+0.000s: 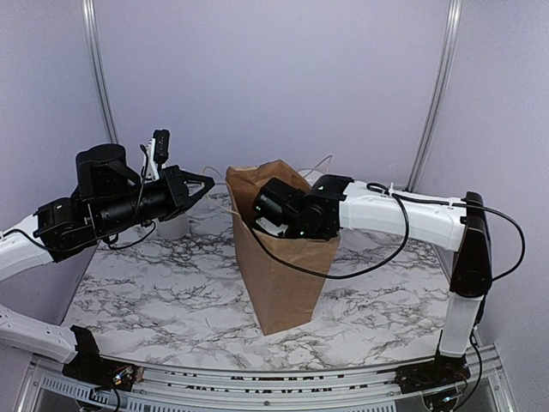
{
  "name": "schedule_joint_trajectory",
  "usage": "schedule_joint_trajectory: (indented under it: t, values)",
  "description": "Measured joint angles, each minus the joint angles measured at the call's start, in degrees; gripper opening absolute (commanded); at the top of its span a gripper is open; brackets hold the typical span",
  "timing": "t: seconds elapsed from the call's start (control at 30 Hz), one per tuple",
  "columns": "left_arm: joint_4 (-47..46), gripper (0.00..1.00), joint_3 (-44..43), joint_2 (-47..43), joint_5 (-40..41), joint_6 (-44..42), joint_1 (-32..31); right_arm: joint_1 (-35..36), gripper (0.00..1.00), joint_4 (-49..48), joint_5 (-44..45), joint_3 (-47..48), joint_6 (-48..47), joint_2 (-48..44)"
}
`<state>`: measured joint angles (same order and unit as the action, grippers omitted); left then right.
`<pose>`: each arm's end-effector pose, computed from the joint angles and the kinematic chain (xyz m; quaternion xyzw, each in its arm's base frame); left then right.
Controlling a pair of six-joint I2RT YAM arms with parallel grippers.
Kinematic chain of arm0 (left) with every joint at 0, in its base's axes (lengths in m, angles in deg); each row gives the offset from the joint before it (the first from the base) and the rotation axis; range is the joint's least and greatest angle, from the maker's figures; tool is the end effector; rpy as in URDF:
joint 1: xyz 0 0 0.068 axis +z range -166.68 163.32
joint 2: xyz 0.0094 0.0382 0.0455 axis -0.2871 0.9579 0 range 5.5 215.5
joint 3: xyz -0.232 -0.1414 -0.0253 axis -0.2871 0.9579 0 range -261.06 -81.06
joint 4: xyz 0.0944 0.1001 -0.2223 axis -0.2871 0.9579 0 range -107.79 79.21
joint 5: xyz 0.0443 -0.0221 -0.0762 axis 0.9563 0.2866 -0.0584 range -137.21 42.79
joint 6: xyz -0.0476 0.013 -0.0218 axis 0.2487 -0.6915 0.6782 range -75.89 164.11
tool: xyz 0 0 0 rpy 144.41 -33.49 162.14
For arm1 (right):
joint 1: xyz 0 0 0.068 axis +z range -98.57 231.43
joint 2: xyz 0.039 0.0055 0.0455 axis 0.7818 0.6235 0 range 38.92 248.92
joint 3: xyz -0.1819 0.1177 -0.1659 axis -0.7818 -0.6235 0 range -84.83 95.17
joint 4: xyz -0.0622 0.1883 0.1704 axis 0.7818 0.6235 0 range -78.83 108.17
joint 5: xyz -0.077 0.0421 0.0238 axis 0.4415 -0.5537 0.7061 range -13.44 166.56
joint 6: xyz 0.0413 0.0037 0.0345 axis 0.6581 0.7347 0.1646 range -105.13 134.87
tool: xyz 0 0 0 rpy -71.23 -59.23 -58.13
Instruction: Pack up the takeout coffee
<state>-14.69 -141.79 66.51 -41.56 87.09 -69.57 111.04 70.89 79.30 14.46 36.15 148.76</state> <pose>0.1515 -0.1945 0.3967 0.0291 0.7270 -0.4846 0.4857 0.2031 0.3428 0.2729 -0.3196 0.9317 0.0932 0.1456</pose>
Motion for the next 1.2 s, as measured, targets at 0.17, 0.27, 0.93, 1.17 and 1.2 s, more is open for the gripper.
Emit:
schedule_joint_trajectory:
  t: [0.17, 0.27, 0.93, 1.17, 1.2]
  values:
    - [0.0, 0.0, 0.0, 0.0, 0.0, 0.0, 0.0, 0.0, 0.65, -1.3, 0.4, -0.6, 0.0, 0.0]
    - [0.0, 0.0, 0.0, 0.0, 0.0, 0.0, 0.0, 0.0, 0.65, -1.3, 0.4, -0.6, 0.0, 0.0]
    - [0.0, 0.0, 0.0, 0.0, 0.0, -0.2, 0.0, 0.0, 0.65, 8.2, 1.4, 7.8, -0.5, 1.6]
    - [0.0, 0.0, 0.0, 0.0, 0.0, -0.2, 0.0, 0.3, 0.65, 8.0, 0.7, 6.1, -0.5, 1.6]
    - [0.0, 0.0, 0.0, 0.0, 0.0, -0.2, 0.0, 0.3, 0.65, 7.4, 0.2, 5.0, -0.5, 1.6]
